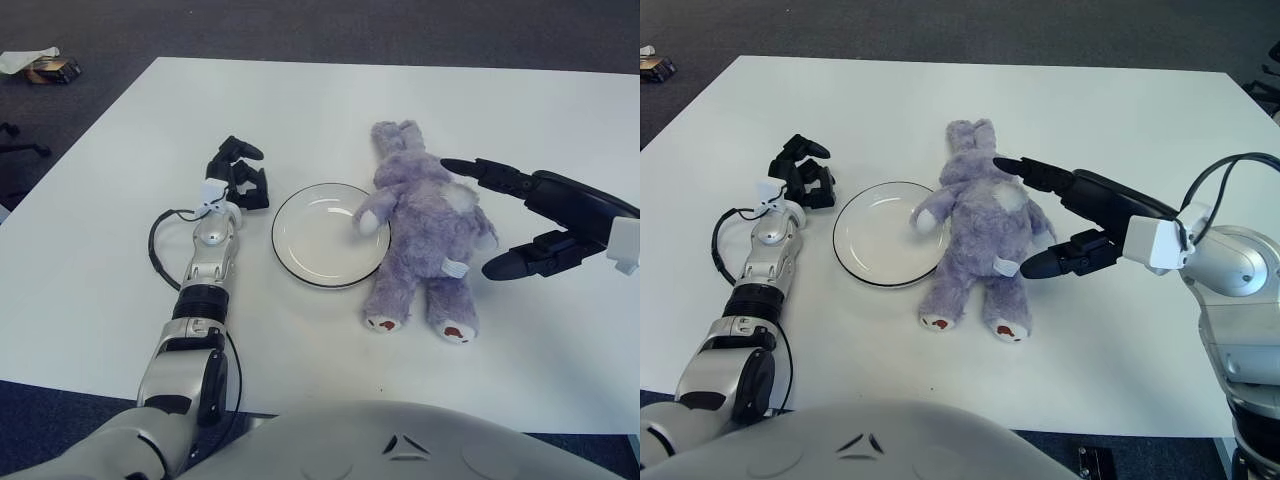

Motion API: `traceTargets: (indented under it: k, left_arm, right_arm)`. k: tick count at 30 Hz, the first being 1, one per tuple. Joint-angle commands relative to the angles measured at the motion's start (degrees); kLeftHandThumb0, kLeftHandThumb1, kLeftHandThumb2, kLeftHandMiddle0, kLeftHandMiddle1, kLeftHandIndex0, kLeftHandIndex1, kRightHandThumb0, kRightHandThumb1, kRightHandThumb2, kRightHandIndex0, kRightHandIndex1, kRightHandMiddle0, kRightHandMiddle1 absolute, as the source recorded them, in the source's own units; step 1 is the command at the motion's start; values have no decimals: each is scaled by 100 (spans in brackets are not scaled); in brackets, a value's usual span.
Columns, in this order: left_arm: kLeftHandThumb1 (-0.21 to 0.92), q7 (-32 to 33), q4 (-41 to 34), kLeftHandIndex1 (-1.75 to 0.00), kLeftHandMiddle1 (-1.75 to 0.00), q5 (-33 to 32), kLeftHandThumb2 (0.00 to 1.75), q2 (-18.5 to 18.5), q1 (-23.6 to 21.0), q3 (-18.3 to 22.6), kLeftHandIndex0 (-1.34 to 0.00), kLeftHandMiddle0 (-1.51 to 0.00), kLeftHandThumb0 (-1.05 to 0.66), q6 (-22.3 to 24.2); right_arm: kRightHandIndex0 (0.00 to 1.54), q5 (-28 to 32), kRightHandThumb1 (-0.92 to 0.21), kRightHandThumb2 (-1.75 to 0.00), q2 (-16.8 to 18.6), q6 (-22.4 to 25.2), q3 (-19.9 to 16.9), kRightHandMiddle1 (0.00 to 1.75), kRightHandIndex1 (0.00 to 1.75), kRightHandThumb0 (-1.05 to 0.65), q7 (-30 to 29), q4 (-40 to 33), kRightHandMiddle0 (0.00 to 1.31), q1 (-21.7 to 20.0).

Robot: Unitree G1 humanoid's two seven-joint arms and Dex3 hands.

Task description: Put the doll into the plate.

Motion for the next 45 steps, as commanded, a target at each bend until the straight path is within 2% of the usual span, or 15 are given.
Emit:
traceTargets:
  k: [1, 8, 14, 20, 24, 37, 45]
  left_arm:
    - [25, 20, 203, -174, -175, -29, 140, -161, 301, -61, -52, -57, -1, 237]
    - [27, 84, 128, -175, -175, 3, 138, -237, 324, -70, -53, -54, -1, 261]
    - [27, 140, 40, -175, -175, 36, 139, -286, 359, -83, -53, -54, -1, 270]
    - [26, 161, -76, -175, -175, 35, 139, -309, 403, -101, -53, -54, -1, 309]
    - [26, 168, -158, -175, -175, 37, 140, -321, 434, -112, -53, -54, -1, 349]
    - [25, 153, -400, -175, -175, 21, 140, -363, 525, -132, -54, -55, -1, 460]
    - [25, 209, -464, -175, -175, 45, 141, -388, 544, -134, -54, -55, -1, 493]
  right_arm:
    - [0, 128, -92, -26, -81, -73, -22, 0, 0, -105, 50, -41, 0, -167]
    - [0, 499, -92, -26, 26, -21, -30, 0, 0, -105, 71, 62, 0, -305]
    - [0, 535, -92, -20, -60, -28, 255, 0, 0, -105, 83, 178, 0, -551]
    - [0, 330, -92, -26, 33, -542, 517, 0, 0, -105, 54, 410, 0, -655]
    - [0, 310, -92, -29, 55, -656, 642, 0, 0, -105, 38, 530, 0, -772]
    - [0, 62, -92, -23, 74, -439, 1062, 0, 0, -99, -107, 558, 0, -1092]
    - [0, -111, -92, -27, 75, -243, 1379, 0, 0, -101, -115, 574, 0, -1307]
